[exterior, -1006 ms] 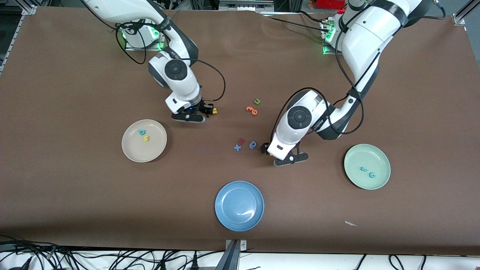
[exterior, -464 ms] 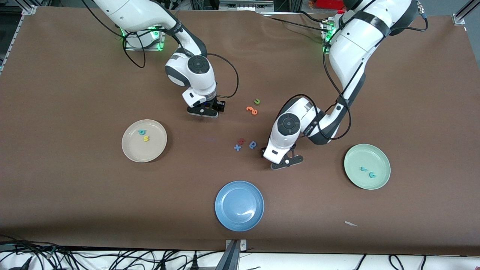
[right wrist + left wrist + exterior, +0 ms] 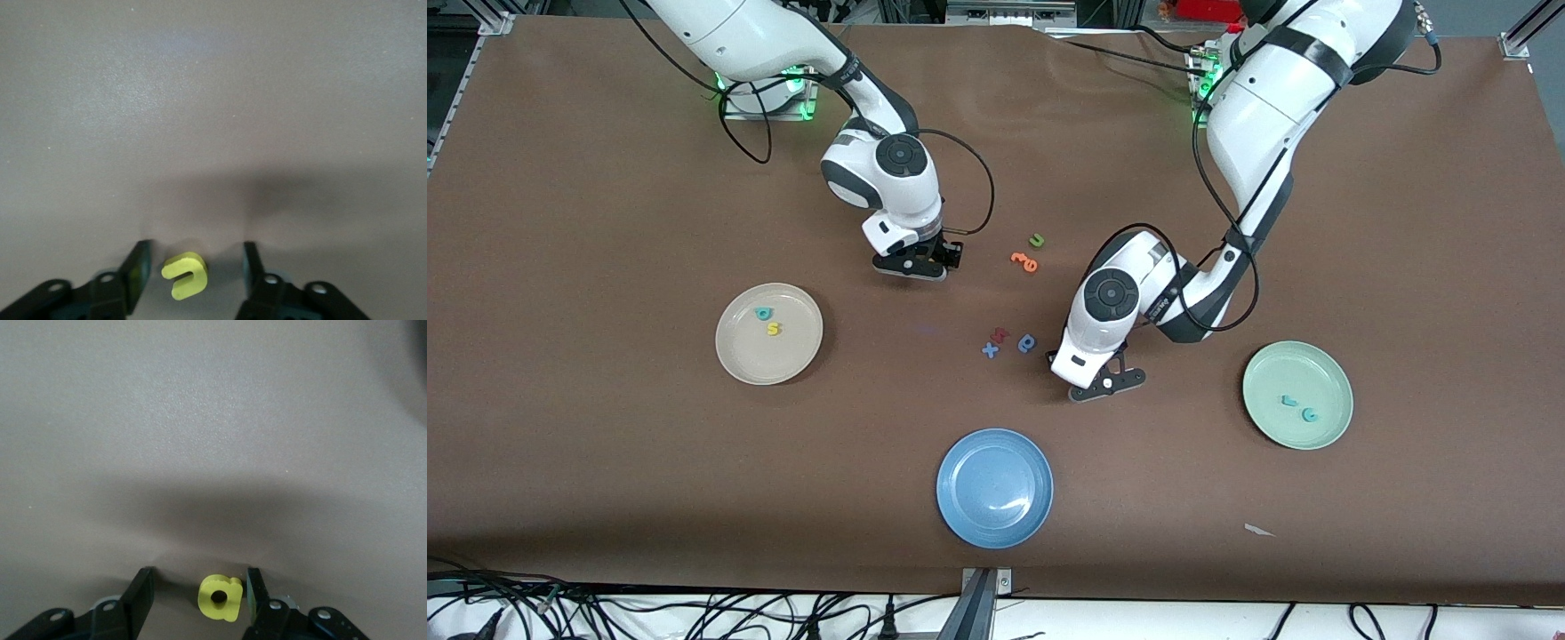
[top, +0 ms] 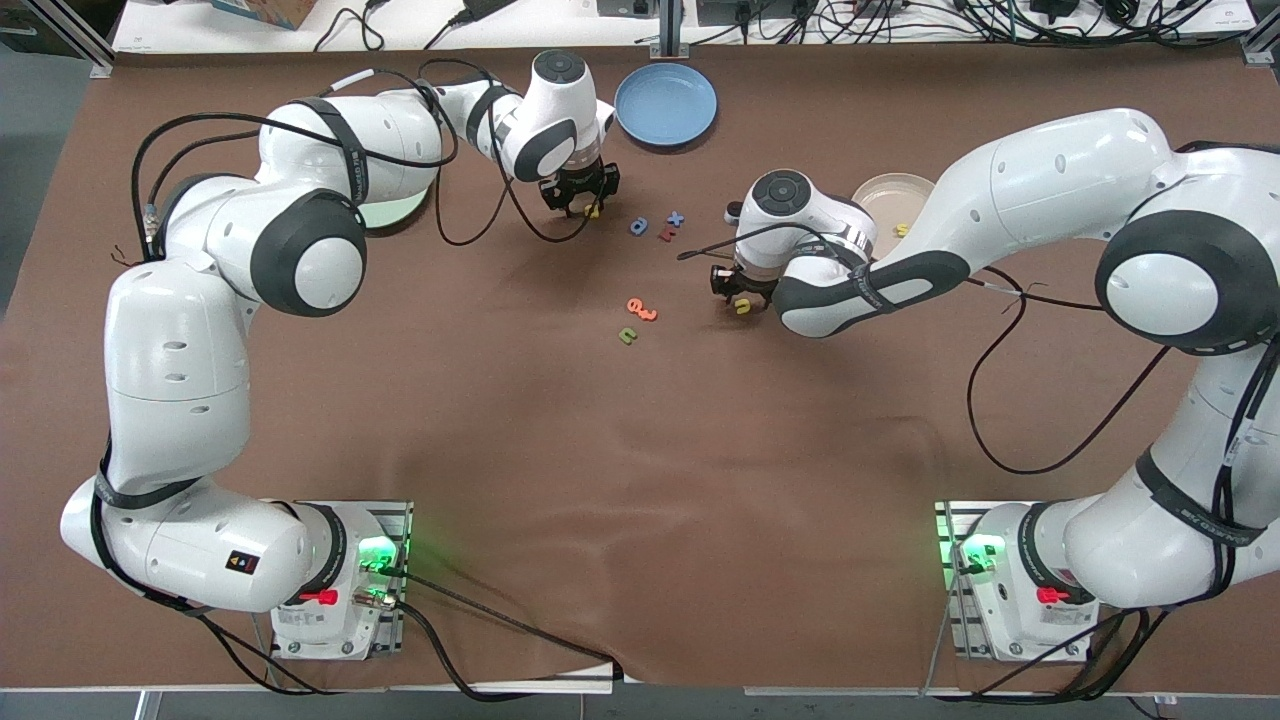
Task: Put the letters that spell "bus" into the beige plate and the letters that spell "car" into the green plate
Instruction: 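Drop the u on the white plate while the left gripper drops a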
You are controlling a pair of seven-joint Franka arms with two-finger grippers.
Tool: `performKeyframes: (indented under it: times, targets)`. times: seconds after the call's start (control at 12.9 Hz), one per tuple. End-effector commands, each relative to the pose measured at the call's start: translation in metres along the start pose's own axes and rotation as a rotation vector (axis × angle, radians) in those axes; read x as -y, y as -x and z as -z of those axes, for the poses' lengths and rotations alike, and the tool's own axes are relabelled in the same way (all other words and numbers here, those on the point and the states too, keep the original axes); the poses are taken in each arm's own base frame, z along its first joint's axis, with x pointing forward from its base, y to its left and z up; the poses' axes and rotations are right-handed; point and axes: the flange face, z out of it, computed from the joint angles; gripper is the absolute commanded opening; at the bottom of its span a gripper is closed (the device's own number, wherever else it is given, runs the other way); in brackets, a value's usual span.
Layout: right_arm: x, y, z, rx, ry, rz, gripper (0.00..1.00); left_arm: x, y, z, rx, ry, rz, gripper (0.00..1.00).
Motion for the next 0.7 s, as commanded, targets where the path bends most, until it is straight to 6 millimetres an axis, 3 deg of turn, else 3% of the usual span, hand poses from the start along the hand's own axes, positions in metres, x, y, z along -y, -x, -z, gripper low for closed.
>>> performKeyframes:
  times: [0.0,0.31,0.62]
  targets:
    - [0.0054,-0.0006,-0.0014,-0.018,-0.001,-0.003,0.49,-0.0120,0.0040,-0.0009,0.009,0.006,-0.004,0.53]
    - [0.0029,-0.0031,-0.0026,-0.020,0.004,-0.006,0.28,-0.0122,0.0037,-0.0003,0.009,0.007,0.004,0.35]
    - [0.0030,-0.0039,-0.0006,-0.024,0.005,0.001,0.21,-0.0107,0.0020,-0.0003,0.008,0.007,0.000,0.18]
